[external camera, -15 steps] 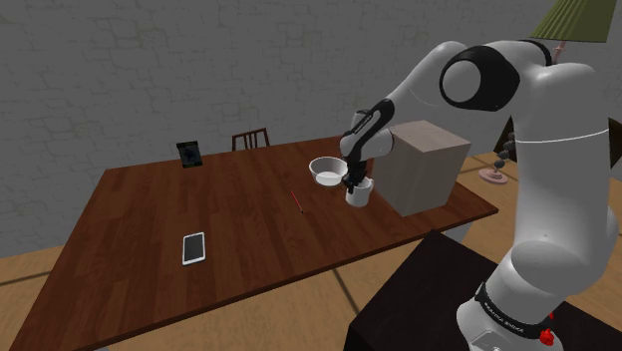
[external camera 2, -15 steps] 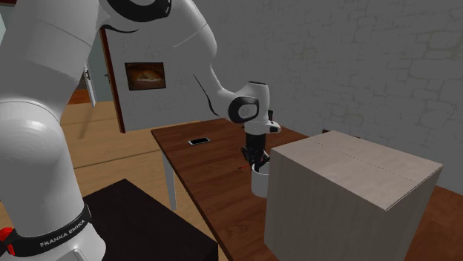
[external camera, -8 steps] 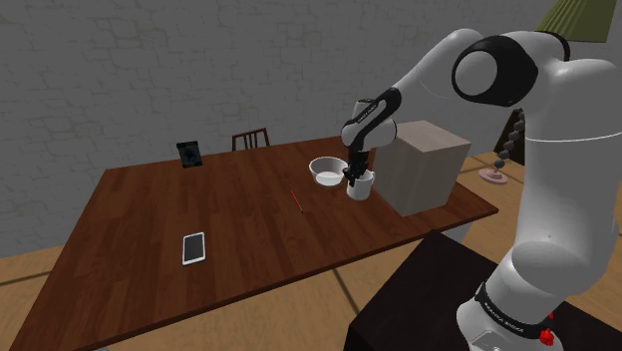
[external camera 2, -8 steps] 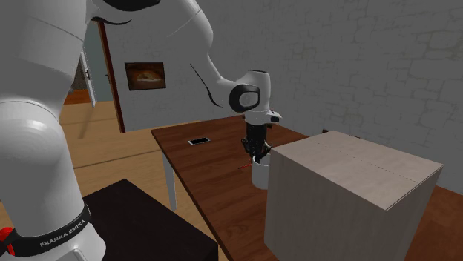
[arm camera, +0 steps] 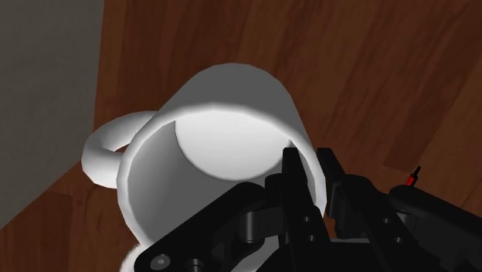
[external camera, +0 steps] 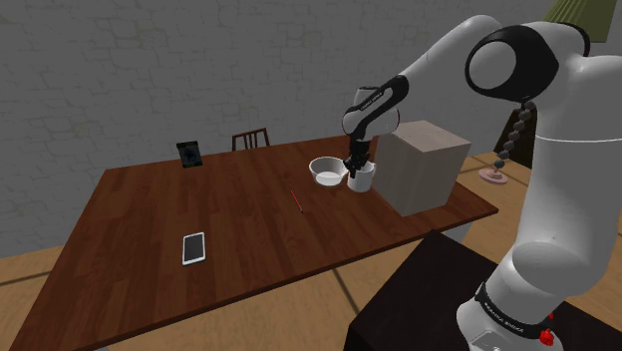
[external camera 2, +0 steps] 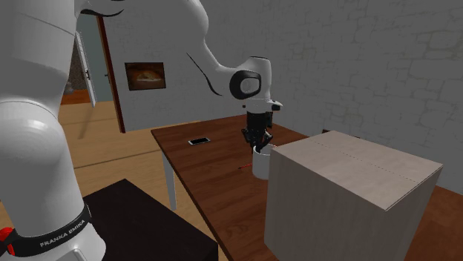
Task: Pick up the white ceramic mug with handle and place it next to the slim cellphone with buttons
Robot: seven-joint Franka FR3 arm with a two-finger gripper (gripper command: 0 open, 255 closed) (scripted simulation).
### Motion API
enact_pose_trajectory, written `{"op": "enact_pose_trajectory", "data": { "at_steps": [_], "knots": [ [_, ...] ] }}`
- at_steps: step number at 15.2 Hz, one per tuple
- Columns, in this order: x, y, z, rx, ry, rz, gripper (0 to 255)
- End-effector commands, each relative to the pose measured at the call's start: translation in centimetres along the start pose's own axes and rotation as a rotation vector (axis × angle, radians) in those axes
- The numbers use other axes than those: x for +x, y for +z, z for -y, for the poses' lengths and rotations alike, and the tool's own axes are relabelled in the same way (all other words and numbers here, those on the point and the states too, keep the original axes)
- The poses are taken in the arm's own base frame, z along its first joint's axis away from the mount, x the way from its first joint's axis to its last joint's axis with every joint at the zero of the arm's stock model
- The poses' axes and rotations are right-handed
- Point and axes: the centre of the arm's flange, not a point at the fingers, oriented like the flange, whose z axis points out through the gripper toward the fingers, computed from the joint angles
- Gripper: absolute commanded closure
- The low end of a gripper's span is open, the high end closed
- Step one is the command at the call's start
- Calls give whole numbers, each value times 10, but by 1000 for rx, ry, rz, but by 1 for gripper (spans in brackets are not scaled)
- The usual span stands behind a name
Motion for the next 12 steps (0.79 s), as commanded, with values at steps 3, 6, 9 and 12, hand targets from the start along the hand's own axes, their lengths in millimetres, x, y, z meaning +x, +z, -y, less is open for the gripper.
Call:
{"op": "enact_pose_trajectory", "data": {
  "at_steps": [3, 6, 9, 12],
  "knots": [
    [-1, -22, 0, 0, 0, 0, 255],
    [0, -38, 0, 0, 0, 0, 255],
    [0, -52, 0, 0, 0, 0, 255],
    [8, -52, 39, 0, 0, 0, 255]
  ]
}}
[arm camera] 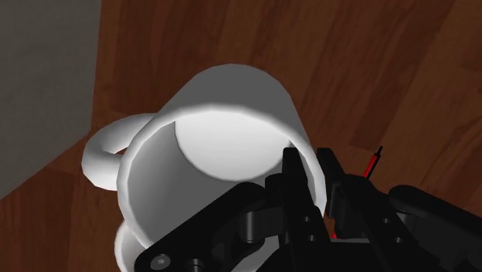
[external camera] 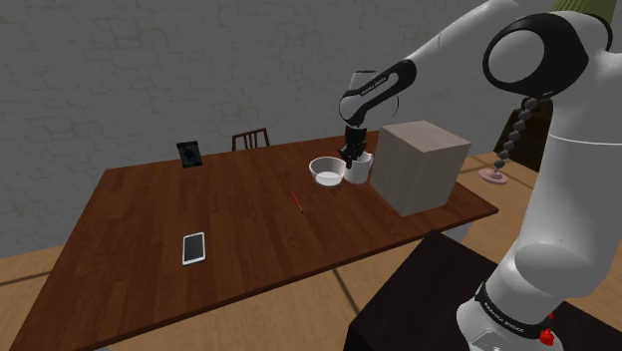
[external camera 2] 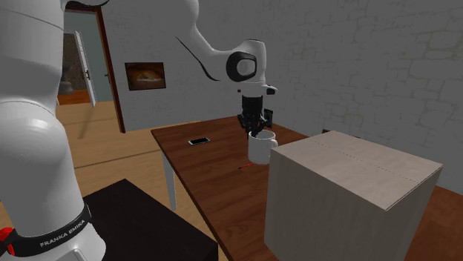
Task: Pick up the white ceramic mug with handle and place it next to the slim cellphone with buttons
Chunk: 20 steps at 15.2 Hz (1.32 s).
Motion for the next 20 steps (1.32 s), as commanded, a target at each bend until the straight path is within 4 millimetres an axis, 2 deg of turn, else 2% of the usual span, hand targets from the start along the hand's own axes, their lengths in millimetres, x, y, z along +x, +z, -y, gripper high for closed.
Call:
{"op": "enact_pose_trajectory", "data": {
  "at_steps": [1, 20],
  "knots": [
    [5, 0, 24, 0, 1, 0, 255],
    [53, 0, 271, 0, 1, 0, 255]
  ]
}}
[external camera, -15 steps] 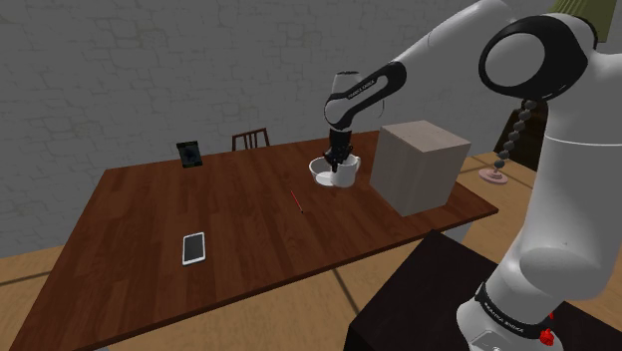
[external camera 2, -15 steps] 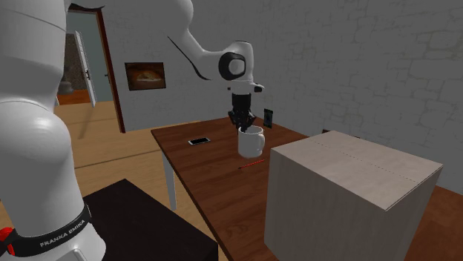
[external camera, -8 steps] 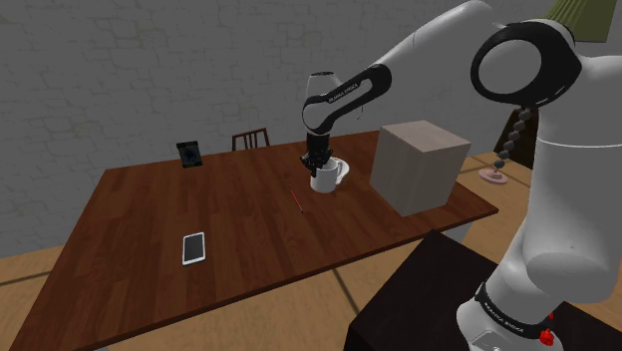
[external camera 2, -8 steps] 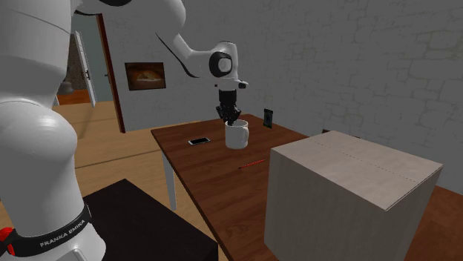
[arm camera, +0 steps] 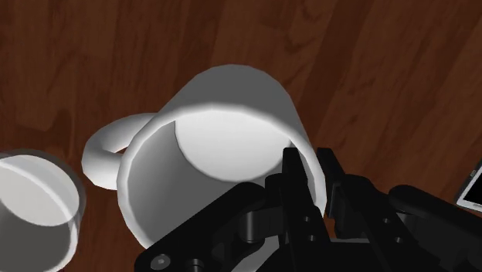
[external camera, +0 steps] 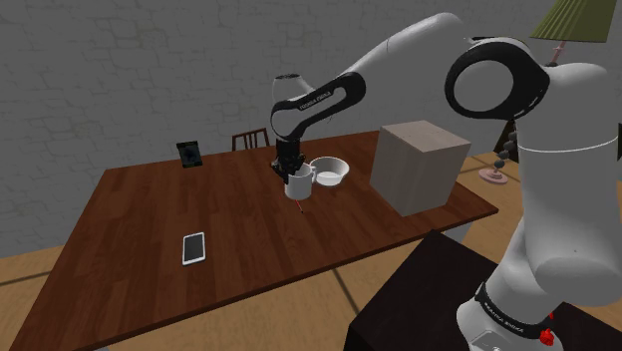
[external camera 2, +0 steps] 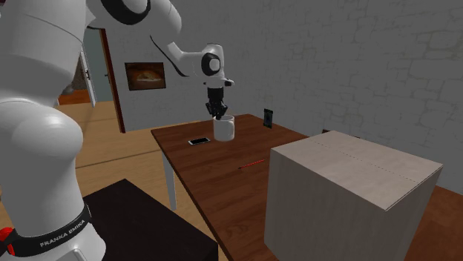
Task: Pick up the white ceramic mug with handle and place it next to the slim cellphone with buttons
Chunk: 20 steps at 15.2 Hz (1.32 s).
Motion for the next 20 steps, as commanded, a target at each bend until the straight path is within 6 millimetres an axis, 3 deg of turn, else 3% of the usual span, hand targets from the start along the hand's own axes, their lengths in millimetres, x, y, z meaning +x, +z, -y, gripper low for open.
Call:
{"op": "enact_pose_trajectory", "data": {
  "at_steps": [1, 9, 20],
  "knots": [
    [3, 1, 28, 0, 1, -1, 255],
    [23, 0, 130, 0, 1, -1, 255],
    [22, 58, 130, 0, 1, -1, 255]
  ]
}}
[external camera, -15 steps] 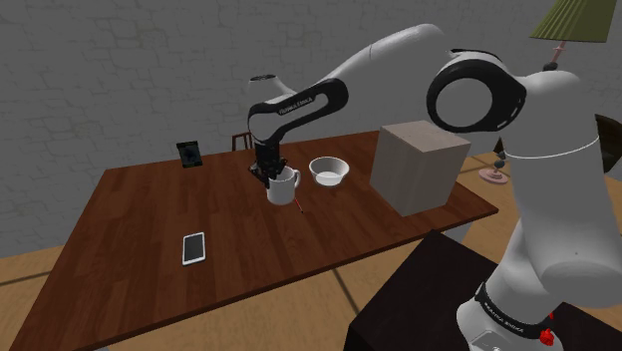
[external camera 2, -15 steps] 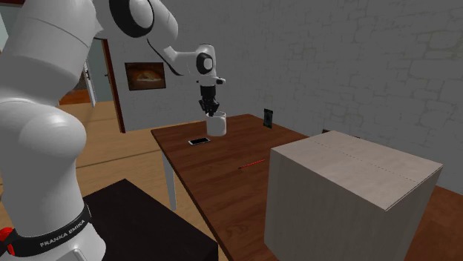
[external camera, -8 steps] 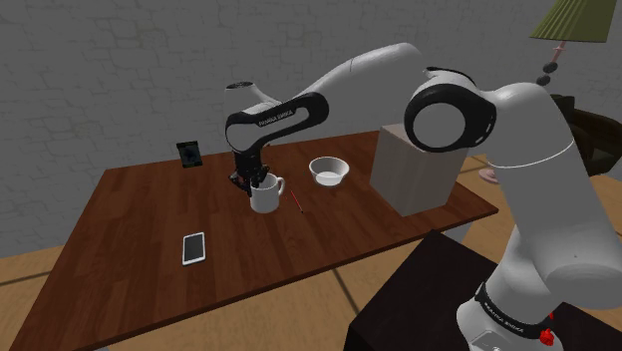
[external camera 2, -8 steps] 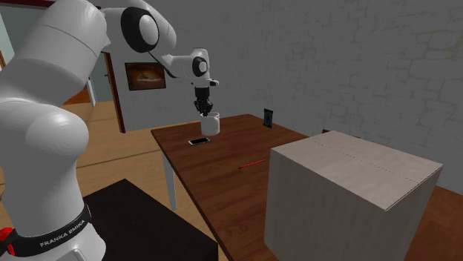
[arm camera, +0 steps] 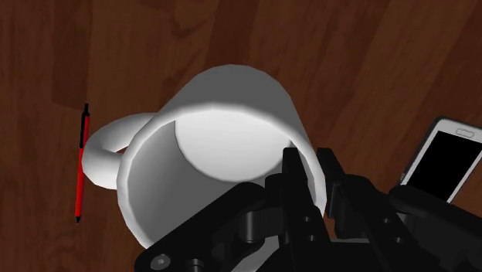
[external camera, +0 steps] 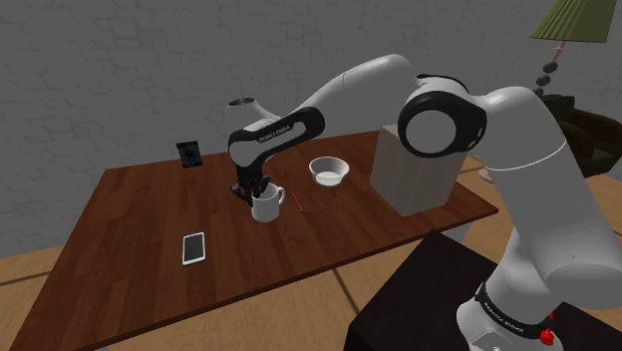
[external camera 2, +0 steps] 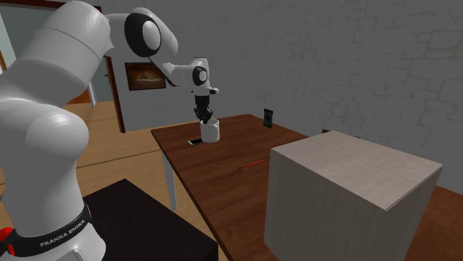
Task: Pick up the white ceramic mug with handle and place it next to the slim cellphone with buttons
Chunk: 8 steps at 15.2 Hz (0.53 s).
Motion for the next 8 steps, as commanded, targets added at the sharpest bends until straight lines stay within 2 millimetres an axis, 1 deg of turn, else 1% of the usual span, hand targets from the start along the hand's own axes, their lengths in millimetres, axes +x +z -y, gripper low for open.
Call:
{"op": "enact_pose_trajectory", "data": {
  "at_steps": [1, 8],
  "knots": [
    [1, 11, 0, 0, 0, -1, 255],
    [0, 48, 0, 0, 0, -1, 255]
  ]
}}
